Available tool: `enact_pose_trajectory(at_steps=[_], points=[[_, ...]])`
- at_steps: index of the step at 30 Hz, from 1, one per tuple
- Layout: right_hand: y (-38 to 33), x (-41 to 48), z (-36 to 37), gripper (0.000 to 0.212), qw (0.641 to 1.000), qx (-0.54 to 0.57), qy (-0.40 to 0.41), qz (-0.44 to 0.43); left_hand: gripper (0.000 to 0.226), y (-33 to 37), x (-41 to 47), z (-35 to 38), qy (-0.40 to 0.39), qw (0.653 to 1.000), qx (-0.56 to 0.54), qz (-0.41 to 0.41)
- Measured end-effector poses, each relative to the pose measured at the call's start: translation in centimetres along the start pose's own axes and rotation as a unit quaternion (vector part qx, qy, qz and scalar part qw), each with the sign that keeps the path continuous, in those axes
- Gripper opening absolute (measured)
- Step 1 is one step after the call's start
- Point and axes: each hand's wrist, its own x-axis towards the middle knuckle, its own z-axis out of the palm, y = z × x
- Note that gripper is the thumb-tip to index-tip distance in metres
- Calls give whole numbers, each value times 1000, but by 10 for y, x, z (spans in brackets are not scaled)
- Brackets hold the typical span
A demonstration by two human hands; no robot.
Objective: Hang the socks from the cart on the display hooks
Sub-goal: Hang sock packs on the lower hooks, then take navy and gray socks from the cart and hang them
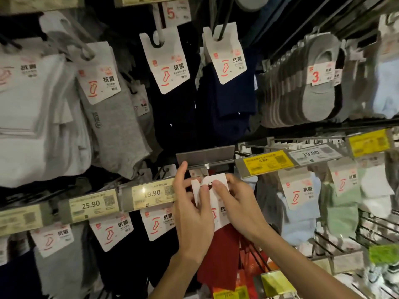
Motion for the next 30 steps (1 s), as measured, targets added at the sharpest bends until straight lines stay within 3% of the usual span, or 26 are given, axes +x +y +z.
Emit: enact_pose_trajectory(at_steps=[9,15,18,21,23,26,30], points=[[19,16,-1,17,998,-40,-45,10,78,-4,0,5,5,997,72,23],[19,1,-10,20,998,-28,-55,26,81,-3,-17,-15,-74,991,107,-42],[26,-32,-28,34,994,-68,-29,79,64,-7,-38,-37,-146,973,172,-56],[33,-81,-48,34,988,-85,10,125,7,-2,-48,-57,-205,963,176,-16],[41,-121,-63,19,983,-109,24,144,28,9,-51,-59,-254,953,165,-12],[59,-196,-80,18,967,-146,56,200,39,22,-67,-45,-363,920,148,18],[78,-324,-91,25,916,-199,102,333,39,14,-136,-10,-565,802,185,54]])
